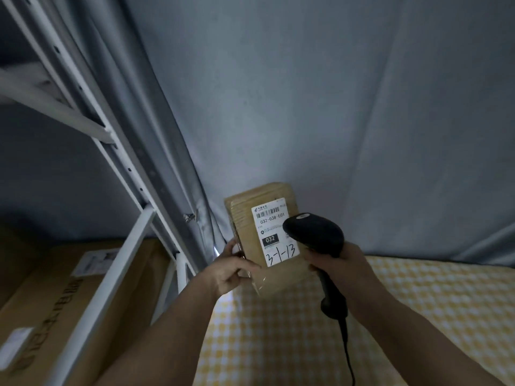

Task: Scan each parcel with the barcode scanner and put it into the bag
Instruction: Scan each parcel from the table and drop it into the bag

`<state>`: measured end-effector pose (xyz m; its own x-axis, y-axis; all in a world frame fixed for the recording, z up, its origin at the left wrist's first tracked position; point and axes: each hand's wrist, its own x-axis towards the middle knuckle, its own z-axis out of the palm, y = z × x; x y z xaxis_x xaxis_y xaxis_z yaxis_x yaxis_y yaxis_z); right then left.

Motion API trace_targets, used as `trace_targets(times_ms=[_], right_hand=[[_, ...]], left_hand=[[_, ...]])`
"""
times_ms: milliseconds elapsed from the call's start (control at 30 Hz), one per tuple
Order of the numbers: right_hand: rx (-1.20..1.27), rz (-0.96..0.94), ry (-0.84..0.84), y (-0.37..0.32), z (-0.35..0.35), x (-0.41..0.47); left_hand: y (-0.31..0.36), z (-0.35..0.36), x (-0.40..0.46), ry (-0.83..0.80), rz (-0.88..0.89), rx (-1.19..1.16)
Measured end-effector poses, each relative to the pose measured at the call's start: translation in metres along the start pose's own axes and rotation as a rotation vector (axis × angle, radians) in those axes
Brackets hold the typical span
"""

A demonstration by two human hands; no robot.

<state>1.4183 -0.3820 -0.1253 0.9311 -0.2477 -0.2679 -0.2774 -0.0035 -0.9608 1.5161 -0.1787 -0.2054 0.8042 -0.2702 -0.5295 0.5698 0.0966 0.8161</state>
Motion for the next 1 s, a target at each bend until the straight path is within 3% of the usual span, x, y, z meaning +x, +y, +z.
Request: trace_targets(times_ms=[400,1000], right_hand=[[-0.014,-0.128,-0.031,-0.027,-0.005,-0.016],[-0.032,-0.131,-0.021,-0.029,-0.012,-0.009]], left_hand=[[0.029,0.006,-0.029,-0.035,0.093,-0.010],[0.037,0.007,-0.011,-0.048,0.086,0.025]])
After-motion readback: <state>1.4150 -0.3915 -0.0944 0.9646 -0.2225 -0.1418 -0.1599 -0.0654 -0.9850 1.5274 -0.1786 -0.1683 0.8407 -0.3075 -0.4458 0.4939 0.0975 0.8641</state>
